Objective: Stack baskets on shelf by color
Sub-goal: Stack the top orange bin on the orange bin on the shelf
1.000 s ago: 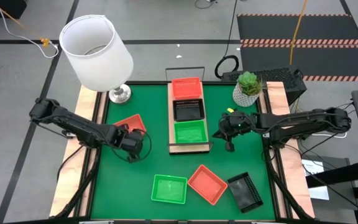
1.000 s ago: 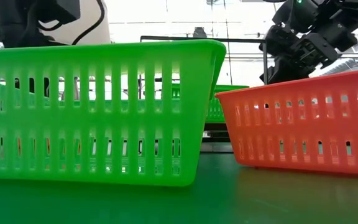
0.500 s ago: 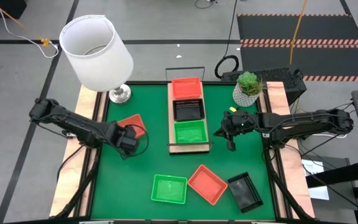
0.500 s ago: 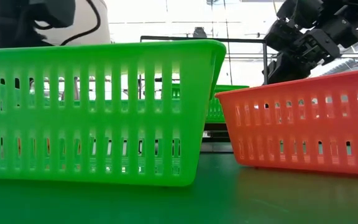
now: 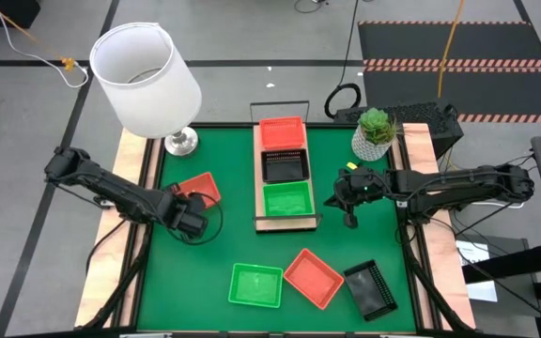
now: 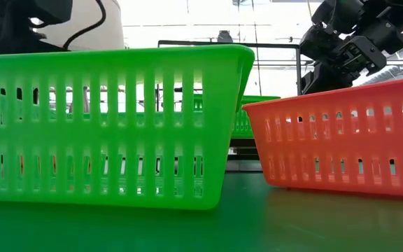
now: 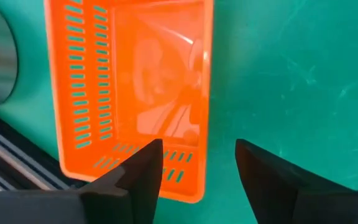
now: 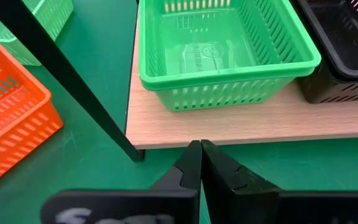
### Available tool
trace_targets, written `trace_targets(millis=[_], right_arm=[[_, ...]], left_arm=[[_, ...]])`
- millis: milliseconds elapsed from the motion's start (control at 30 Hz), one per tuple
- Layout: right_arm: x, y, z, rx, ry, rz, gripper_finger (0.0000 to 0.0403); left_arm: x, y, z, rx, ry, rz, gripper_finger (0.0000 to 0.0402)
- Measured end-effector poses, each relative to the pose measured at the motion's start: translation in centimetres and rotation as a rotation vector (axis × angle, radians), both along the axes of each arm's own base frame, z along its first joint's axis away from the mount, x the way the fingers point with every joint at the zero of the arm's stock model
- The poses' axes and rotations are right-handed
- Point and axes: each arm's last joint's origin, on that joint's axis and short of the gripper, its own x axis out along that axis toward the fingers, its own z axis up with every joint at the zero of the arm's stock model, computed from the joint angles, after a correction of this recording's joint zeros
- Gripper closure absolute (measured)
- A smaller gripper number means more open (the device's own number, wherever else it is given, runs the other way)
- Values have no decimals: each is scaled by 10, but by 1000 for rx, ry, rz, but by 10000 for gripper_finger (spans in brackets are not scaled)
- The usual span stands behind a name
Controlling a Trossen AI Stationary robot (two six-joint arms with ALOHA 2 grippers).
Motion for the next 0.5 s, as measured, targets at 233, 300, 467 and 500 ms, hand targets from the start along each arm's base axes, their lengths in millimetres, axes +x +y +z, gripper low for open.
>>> trace_targets(millis=[233,300,467,500], right_arm=[[0,0,0,0,0,0,403],[0,0,0,-1,-3,0,403],[0,0,0,-4,-5,3,403],[0,0,0,-4,-5,3,403]], left_arm=[[-11,3,-20,21,59,-20,240],[-12,3,-24,18,53,-28,252],[-13,4,-29,17,60,-68,296],[-12,4,-30,15,58,-84,307]])
